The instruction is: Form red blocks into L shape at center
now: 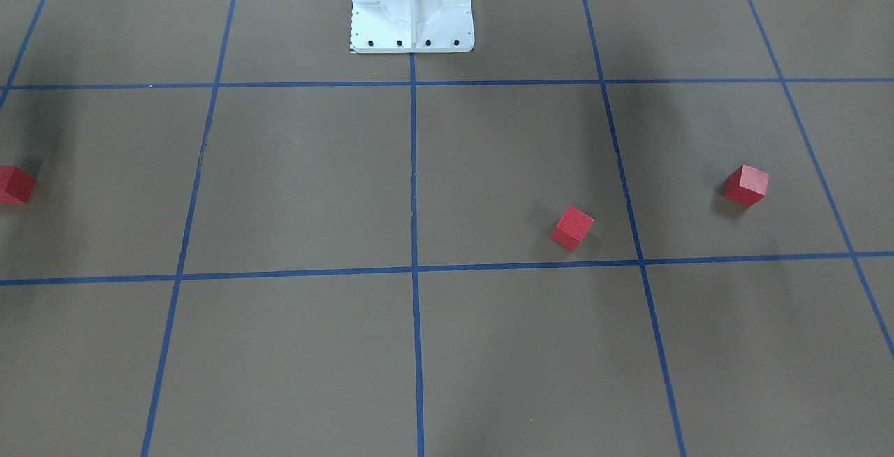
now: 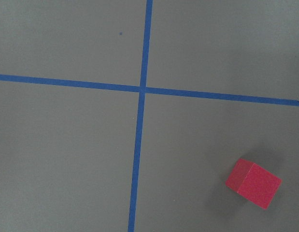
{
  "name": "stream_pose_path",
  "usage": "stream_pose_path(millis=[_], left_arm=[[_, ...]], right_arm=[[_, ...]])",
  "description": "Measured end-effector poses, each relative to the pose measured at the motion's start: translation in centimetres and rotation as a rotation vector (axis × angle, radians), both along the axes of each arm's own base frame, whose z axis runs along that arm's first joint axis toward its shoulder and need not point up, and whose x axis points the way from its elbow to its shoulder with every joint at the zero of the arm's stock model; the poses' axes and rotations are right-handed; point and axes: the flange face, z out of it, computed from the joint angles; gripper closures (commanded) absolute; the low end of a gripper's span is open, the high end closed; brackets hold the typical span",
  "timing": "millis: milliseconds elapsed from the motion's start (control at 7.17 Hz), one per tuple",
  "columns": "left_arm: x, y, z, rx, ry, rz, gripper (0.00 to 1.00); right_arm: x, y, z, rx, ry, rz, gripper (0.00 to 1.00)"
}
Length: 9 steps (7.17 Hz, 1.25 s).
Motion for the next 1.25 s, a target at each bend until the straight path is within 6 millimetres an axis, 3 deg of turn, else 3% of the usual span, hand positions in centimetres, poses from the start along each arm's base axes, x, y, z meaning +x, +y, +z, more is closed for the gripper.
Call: stream_pose_path(millis=[418, 837, 1255], left_arm=[[0.2, -0.2, -0.3, 0.029, 0.002, 0.005, 0.0], [0.3, -0.3, -0.9, 0.062, 0.004, 0.004, 0.0], [0.3, -0.3, -1.1, 0.071, 0.004, 0.004, 0.0]], right_arm=[[-2.2, 1.5, 1.4, -0.044, 0.014, 0.003, 0.01], [-4.0, 3.8, 4.2, -0.066, 0.047, -0.017, 0.01], [-6.4, 4.4, 5.5, -0.124, 0.049, 0.009, 0.01]])
